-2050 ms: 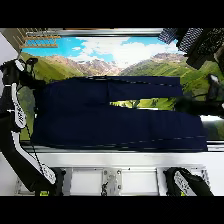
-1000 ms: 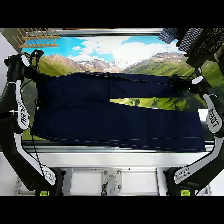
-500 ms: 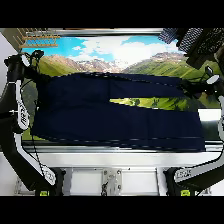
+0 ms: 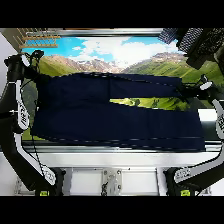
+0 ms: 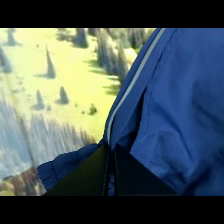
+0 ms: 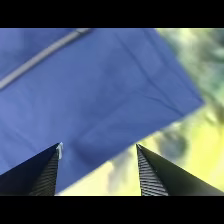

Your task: Fold the clothes and pants, and hang the long-sleeved shirts on hangers.

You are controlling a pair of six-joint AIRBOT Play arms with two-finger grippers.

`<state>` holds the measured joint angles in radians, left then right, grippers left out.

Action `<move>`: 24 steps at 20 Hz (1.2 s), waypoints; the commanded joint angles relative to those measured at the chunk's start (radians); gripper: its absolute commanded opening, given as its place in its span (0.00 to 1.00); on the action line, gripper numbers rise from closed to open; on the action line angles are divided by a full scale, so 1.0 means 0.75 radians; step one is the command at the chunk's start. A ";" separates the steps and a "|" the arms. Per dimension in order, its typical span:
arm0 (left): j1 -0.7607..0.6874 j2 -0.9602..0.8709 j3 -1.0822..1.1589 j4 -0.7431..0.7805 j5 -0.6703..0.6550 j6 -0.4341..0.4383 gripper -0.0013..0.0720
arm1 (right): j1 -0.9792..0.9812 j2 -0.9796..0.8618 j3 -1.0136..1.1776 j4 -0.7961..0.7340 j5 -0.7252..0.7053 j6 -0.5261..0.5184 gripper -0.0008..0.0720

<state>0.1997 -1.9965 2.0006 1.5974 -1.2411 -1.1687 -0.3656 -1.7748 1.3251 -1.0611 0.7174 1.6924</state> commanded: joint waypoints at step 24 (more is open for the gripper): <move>0.005 0.001 0.000 -0.001 -0.068 0.002 0.03 | 0.053 0.272 0.591 -0.487 0.330 -0.021 0.02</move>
<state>0.2020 -1.9961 2.0006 1.5944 -1.2770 -1.1671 -0.3233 -1.5593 1.7206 -1.4082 0.9855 1.6695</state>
